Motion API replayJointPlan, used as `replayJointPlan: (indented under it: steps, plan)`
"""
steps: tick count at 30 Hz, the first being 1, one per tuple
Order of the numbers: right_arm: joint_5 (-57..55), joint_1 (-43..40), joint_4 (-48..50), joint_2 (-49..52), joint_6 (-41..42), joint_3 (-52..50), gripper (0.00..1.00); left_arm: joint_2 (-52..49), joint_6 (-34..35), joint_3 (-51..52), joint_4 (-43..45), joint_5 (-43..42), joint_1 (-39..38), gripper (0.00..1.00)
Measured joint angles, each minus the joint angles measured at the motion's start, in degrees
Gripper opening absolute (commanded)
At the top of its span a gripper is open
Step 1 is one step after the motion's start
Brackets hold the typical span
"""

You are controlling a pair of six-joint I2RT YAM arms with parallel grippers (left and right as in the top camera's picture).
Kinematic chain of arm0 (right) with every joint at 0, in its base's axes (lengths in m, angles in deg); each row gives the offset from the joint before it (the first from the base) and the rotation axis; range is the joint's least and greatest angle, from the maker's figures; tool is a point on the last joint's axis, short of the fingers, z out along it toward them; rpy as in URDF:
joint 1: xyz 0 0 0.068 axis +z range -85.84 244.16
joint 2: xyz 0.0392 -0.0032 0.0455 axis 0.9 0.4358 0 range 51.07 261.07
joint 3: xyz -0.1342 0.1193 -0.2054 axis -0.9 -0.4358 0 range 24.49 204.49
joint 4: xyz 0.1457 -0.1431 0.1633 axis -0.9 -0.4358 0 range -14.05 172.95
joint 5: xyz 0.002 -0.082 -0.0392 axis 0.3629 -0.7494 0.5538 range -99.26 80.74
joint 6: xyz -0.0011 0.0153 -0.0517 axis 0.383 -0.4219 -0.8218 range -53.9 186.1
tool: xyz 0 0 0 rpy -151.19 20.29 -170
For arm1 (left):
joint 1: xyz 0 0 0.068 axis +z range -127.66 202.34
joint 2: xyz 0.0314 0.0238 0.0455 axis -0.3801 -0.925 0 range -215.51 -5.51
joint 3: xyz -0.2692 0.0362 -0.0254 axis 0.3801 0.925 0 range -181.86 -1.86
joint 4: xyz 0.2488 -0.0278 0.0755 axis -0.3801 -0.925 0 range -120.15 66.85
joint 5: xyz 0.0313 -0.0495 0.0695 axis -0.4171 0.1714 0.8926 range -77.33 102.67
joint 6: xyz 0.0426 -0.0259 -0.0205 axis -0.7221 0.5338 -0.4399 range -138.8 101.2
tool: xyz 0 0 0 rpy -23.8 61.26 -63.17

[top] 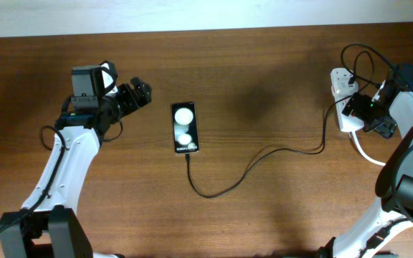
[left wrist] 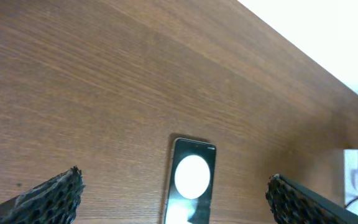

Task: Plug charger to phone and switch on socket

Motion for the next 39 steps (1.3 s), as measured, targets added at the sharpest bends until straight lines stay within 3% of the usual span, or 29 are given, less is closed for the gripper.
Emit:
replayJointPlan:
  steps: [5, 10, 13, 23, 26, 29, 34, 39]
  plan:
    - [0.0, 0.0, 0.1, 0.0, 0.0, 0.0, 0.99, 0.6, -0.6, 0.1, -11.2, 10.4, -0.2, 0.99]
    - [0.0, 0.0, 0.1, 0.0, 0.0, 0.0, 0.99, 0.6, -13.4, 0.5, -11.4, 14.6, -5.9, 0.99]
    - [0.0, 0.0, 0.1, 0.0, 0.0, 0.0, 0.99, 0.8, -19.0, 5.9, -5.1, 14.7, -8.3, 0.99]
    - [0.2, 0.0, 0.2, 0.0, 0.0, -0.1, 0.99, 2.3, -20.2, 28.3, 14.8, 13.8, -8.3, 0.99]
    - [0.2, 0.0, 0.2, 0.0, 0.0, -0.1, 0.99, 8.8, -24.0, 32.4, 16.9, 13.7, -8.3, 0.99]
    - [0.2, 0.0, 0.2, 0.0, 0.0, -0.1, 0.99, 12.1, -25.8, 42.8, 30.9, 12.9, -8.3, 0.99]
    - [0.2, 0.0, 0.2, 0.0, 0.0, -0.1, 0.99, 18.6, -26.3, 56.8, 47.0, 12.3, -8.3, 0.99]
    - [0.2, 0.0, 0.2, 0.0, 0.0, -0.1, 0.99, 26.6, -26.3, 64.1, 48.0, 12.2, -8.3, 0.99]
